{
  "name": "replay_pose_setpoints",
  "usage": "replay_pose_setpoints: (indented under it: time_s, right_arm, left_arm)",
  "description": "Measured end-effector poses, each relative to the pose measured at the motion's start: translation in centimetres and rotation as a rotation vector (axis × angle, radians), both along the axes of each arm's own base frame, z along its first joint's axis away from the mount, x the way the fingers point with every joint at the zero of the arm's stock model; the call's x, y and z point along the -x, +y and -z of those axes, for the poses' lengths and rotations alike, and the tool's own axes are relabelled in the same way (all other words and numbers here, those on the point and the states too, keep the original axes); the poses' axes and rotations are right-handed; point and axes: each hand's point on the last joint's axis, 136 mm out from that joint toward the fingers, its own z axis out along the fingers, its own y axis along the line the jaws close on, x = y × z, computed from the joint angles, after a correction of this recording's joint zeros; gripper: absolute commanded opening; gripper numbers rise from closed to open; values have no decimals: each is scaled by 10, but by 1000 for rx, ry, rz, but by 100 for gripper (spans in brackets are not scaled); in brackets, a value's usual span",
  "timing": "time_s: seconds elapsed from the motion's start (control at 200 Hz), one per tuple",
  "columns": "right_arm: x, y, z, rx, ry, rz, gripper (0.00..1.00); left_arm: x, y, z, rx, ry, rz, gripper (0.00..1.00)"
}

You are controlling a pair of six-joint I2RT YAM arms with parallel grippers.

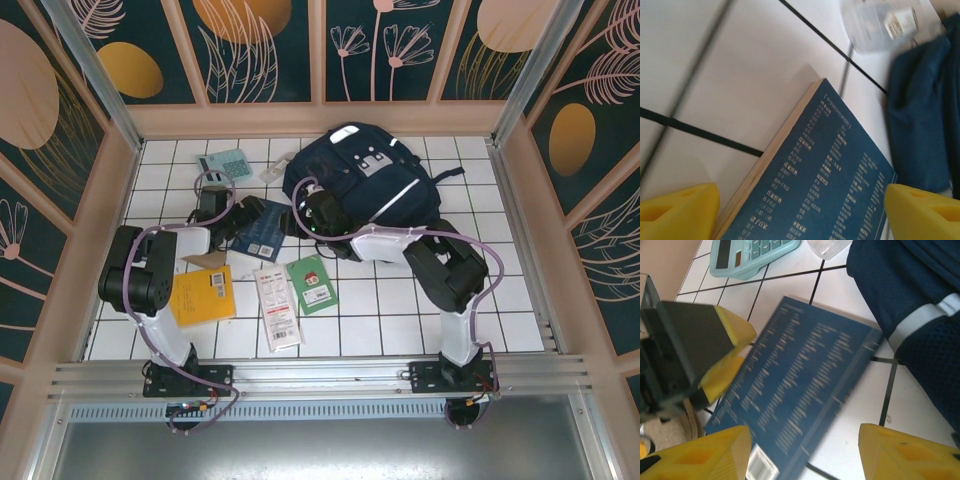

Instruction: Pack books, pencil case, and school supplies into a backpack

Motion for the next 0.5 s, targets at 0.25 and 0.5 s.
replay_pose_setpoints:
  time_s: [0.25,0.5]
  right_arm:
    - [-8,3,25,-1,107,48,55]
    - [2,-4,56,31,220,109,55]
  left_arm:
    - [21,-17,0,7,34,42,87]
    - [27,-12,3,-19,44,35,85]
